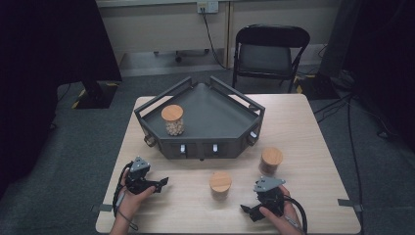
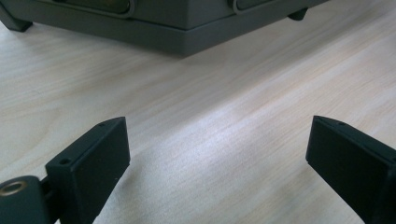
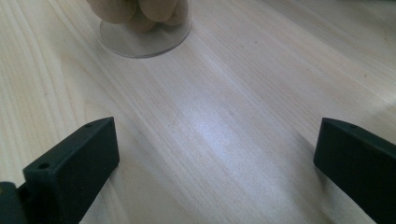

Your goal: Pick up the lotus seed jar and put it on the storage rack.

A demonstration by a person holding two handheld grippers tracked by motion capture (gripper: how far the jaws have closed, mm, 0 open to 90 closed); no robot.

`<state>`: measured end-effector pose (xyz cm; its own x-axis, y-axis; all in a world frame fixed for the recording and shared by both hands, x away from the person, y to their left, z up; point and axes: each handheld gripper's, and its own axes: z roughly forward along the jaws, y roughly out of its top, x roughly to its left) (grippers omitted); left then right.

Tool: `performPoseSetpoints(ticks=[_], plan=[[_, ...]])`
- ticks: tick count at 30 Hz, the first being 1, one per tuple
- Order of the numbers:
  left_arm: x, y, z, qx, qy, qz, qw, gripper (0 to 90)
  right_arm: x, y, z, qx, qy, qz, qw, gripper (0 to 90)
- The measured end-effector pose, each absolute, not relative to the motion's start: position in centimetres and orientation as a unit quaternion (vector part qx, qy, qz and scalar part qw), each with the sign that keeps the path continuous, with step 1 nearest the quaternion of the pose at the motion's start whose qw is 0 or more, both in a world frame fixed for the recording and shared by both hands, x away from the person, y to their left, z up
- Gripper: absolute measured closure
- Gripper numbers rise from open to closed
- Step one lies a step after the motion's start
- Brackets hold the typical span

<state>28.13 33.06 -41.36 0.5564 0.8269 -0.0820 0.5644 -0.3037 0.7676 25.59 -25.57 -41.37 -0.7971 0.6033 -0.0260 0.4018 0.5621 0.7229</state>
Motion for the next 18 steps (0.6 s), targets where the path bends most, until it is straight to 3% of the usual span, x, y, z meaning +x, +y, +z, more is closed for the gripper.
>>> performPoseSetpoints(ticks=[18], plan=[[27.94,32.85,-41.95,0.797,0.440,0.167,0.378,5.8,25.58,-25.57,-41.37,0.288,0.873,0.369,0.136,0.0]])
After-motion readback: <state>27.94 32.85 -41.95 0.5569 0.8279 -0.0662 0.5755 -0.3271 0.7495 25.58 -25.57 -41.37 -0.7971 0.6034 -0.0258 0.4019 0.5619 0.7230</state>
